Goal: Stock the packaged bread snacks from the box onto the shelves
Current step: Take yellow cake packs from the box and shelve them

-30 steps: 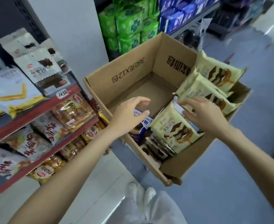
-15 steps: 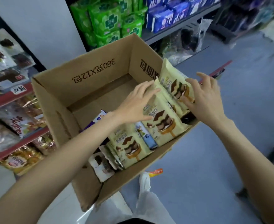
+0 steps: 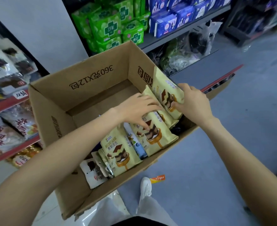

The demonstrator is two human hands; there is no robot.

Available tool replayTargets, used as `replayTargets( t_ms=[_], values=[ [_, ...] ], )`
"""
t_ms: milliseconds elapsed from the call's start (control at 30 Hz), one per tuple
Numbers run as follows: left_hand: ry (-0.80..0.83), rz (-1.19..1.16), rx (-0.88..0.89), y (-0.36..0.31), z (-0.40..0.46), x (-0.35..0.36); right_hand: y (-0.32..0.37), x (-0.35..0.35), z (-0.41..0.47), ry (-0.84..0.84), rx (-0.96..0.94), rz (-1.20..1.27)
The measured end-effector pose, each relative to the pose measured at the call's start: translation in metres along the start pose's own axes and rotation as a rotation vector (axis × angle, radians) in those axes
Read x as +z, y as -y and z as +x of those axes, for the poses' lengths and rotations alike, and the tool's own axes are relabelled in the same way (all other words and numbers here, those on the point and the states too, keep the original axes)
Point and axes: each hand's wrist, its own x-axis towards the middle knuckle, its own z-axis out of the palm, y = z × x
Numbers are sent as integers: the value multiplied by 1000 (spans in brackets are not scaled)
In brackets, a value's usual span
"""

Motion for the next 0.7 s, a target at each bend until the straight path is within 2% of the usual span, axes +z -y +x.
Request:
replayTargets(
  t_ms=[167, 267, 367, 467, 567, 700],
  values=[
    [-75, 27, 16, -2, -12, 0, -2, 7, -4, 16, -23, 61],
    [19, 141, -32, -3, -17, -3, -5, 11, -7, 6, -34, 76],
    [136, 210, 6, -3, -11, -10, -4, 8, -9, -10, -56, 88],
    [166, 174, 31, -4, -12, -18, 2, -4, -14, -159, -78, 103],
    [73, 95, -88, 3, -33, -27, 10, -24, -18, -298, -121, 191],
    [-164, -23, -342, 13, -77, -36, 21, -44, -25, -397, -179, 376]
  ],
)
